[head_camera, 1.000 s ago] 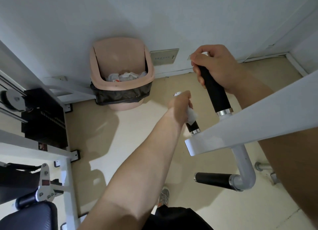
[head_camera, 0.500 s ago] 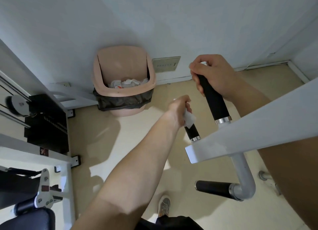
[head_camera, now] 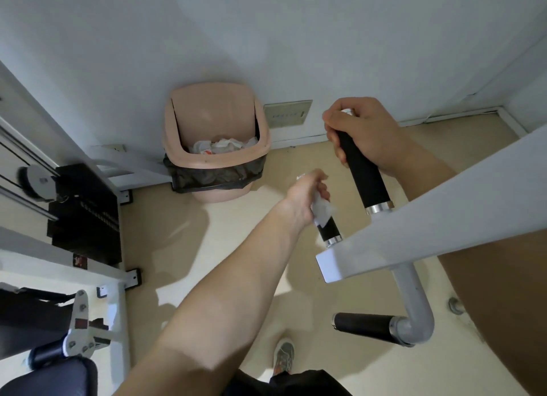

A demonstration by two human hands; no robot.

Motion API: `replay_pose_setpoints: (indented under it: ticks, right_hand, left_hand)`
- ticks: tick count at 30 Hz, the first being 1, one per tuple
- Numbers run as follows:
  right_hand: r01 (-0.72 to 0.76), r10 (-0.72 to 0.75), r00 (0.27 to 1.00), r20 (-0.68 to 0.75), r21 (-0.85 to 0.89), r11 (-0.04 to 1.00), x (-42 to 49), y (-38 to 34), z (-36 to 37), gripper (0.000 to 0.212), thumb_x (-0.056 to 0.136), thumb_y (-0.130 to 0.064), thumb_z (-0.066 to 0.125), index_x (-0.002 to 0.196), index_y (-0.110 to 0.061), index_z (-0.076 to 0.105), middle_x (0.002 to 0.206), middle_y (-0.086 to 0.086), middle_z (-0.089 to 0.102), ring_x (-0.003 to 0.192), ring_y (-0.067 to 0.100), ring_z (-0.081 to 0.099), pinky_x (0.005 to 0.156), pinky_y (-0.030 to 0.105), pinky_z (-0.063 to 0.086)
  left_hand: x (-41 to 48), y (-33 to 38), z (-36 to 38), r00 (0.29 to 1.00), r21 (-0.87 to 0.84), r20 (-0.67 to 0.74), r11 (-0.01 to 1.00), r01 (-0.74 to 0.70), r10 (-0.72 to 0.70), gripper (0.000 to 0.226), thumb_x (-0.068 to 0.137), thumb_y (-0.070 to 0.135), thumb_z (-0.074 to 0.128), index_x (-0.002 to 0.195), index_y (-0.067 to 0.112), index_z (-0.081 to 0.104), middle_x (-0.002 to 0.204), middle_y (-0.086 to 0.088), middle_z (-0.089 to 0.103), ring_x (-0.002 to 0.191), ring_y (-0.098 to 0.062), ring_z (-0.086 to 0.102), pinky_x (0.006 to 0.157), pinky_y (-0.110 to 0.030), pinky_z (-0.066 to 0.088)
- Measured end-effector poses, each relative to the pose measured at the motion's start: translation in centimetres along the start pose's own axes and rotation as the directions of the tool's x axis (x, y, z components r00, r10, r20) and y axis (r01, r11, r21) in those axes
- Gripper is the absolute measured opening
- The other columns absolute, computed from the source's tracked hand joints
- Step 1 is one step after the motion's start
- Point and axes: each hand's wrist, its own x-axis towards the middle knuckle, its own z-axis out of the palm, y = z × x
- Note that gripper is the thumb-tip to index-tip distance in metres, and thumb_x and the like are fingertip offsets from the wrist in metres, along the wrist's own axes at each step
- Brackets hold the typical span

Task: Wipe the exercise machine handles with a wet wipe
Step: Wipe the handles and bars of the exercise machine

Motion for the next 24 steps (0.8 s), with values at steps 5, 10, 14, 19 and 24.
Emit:
replay_pose_setpoints:
  ticks: [5, 10, 14, 19, 24]
  right_hand:
    - [-0.001, 0.001, 1.000, -0.001, -0.013, 1.000, 0.0, 0.0, -0.3, 0.022, 0.100, -0.016, 0.055, 0.082, -0.005, 0.058, 0.063, 0.009, 0.054, 0.045, 0.020, 0.049, 0.046, 0.026, 0.045]
    - [-0.031, 0.031, 1.000, 0.006, 0.000, 1.000, -0.1, 0.3, -1.3, 0.021, 0.100, -0.018, 0.056, 0.083, -0.006, 0.059, 0.063, 0.007, 0.055, 0.046, 0.019, 0.050, 0.047, 0.025, 0.046]
    - [-0.058, 0.057, 0.998, 0.009, 0.047, 0.997, -0.2, 0.6, -1.7, 0.024, 0.099, -0.019, 0.059, 0.077, -0.011, 0.057, 0.062, 0.005, 0.055, 0.045, 0.019, 0.049, 0.047, 0.026, 0.045]
    - [-0.082, 0.080, 0.996, 0.026, 0.096, 0.992, -0.3, 0.7, -1.7, 0.023, 0.099, -0.023, 0.060, 0.079, -0.011, 0.056, 0.062, 0.004, 0.055, 0.046, 0.018, 0.049, 0.047, 0.026, 0.045]
    - [-0.096, 0.092, 0.995, 0.034, 0.118, 0.988, -0.5, 0.6, -1.9, 0.022, 0.099, -0.022, 0.060, 0.081, -0.012, 0.056, 0.064, 0.005, 0.055, 0.046, 0.017, 0.051, 0.046, 0.024, 0.046]
  left_hand:
    - [0.2, -1.6, 0.7, 0.989, -0.056, -0.075, 0.990, -0.131, 0.126, 0.024, 0.089, 0.011, 0.064, 0.071, 0.019, 0.050, 0.052, 0.004, 0.047, 0.041, -0.009, 0.041, 0.049, -0.022, 0.037]
    - [-1.4, -4.8, 0.7, 0.991, 0.216, -0.092, 0.974, -0.073, 0.095, 0.025, 0.083, 0.020, 0.074, 0.093, 0.008, 0.054, 0.071, -0.008, 0.061, 0.052, -0.020, 0.058, 0.048, -0.024, 0.048]
    - [-2.4, -5.6, -1.0, 0.867, 0.618, -0.174, 0.737, -0.273, 0.468, 0.069, 0.060, 0.057, 0.080, 0.102, 0.021, 0.039, 0.083, -0.001, 0.059, 0.070, -0.022, 0.061, 0.067, -0.038, 0.055]
    - [-2.9, -5.4, -2.0, 0.792, 0.737, -0.094, 0.577, -0.353, 0.603, 0.034, 0.083, 0.049, 0.074, 0.069, 0.022, 0.058, 0.072, 0.005, 0.063, 0.067, -0.018, 0.060, 0.066, -0.032, 0.053]
    - [-3.4, -4.5, -2.0, 0.865, 0.631, -0.090, 0.700, -0.334, 0.493, 0.025, 0.085, 0.030, 0.077, 0.073, 0.018, 0.059, 0.065, 0.001, 0.063, 0.061, -0.024, 0.063, 0.077, -0.045, 0.059]
